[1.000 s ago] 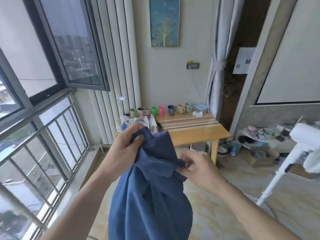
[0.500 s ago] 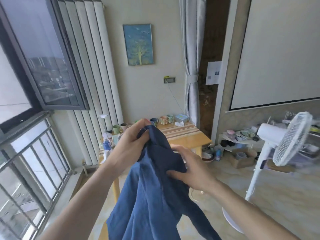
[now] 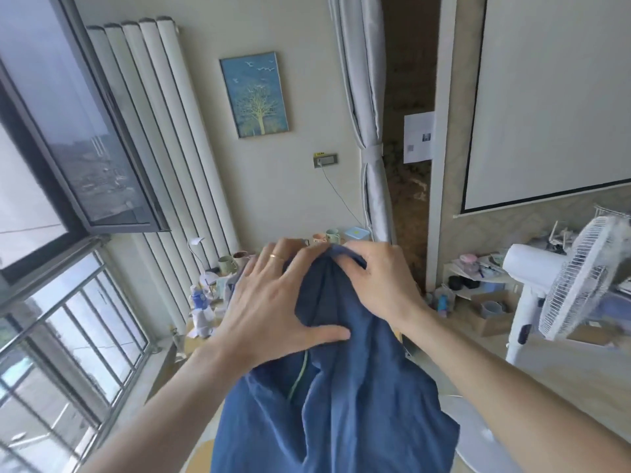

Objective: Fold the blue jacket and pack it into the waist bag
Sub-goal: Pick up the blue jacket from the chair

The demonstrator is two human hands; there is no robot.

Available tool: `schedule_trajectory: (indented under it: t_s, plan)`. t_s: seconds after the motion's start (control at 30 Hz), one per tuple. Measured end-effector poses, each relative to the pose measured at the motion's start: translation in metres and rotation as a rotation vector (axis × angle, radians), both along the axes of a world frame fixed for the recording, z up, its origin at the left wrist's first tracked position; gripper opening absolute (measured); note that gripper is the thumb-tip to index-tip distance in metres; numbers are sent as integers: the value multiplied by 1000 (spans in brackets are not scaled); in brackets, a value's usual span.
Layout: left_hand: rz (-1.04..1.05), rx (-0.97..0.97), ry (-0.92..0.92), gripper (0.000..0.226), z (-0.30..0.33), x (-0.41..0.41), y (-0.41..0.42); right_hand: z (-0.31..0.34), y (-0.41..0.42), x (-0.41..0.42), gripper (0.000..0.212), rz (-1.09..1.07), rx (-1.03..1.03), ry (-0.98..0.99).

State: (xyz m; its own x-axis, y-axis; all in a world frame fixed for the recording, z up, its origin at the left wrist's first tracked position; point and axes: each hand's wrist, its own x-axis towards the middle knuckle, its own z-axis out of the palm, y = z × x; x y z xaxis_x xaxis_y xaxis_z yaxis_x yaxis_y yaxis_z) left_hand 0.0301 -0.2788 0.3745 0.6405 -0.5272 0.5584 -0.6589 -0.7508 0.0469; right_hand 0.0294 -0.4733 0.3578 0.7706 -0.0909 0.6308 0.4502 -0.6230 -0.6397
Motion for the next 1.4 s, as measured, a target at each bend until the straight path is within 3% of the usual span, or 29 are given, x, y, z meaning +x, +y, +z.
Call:
schedule_trajectory:
  t_s: [0.07, 0.13, 0.2, 0.27, 0.33, 0.37, 0.43, 0.53, 0.57, 0.73, 0.87, 0.97, 1.0, 1.1, 1.17, 1.27, 1.33, 1.4]
  plan:
    - [60, -17, 33, 68, -12, 16, -32, 7, -25, 15, 27, 26, 19, 83]
    - [117, -232, 54, 28, -19, 34, -51, 13, -55, 22, 22, 219, 177, 224]
    - [158, -450, 161, 24, -18, 46, -67, 10, -87, 19, 23, 467, 300, 410]
    - [207, -582, 244, 33, -10, 51, -82, -1, -113, 7, 57, 533, 177, 527]
    - [235, -707, 326, 42, 1, 58, -100, -20, -128, -3, 97, 412, -49, 522]
    - [221, -784, 377, 45, 5, 63, -109, -30, -131, -7, 106, 352, -120, 506]
    - [179, -895, 437, 50, 15, 72, -127, -51, -140, -3, 89, 222, -149, 422]
    - [141, -937, 432, 61, 29, 85, -145, -63, -173, 12, 20, -31, -140, 273]
    - [131, -956, 425, 57, 33, 89, -148, -61, -190, 17, 11, -109, -146, 267]
    - [77, -1083, 489, 32, 52, 115, -142, -35, -266, 41, 19, -262, 42, 258]
    - [-33, -1251, 691, 26, 64, 139, -137, -11, -283, 65, 21, -175, 149, 240]
    - [-44, -1380, 802, 25, 63, 165, -132, 5, -282, 89, 18, -55, 89, 167]
    - [-59, -1431, 834, 25, 63, 174, -128, 10, -280, 97, 22, -28, 16, 167]
    - [-174, -1583, 966, 41, 62, 199, -117, 23, -276, 126, 87, -114, -458, 181]
    - [-200, -1430, 1016, 70, 60, 216, -108, 29, -269, 155, 93, -223, -697, 171]
    - [9, -899, 957, 92, 43, 255, -89, 34, -262, 211, 55, -251, -775, 103]
    - [96, -637, 830, 55, 27, 296, -72, 35, -262, 251, 42, -317, -799, 71]
    - [123, -504, 705, 21, 8, 336, -59, 35, -261, 290, 33, -429, -812, 70]
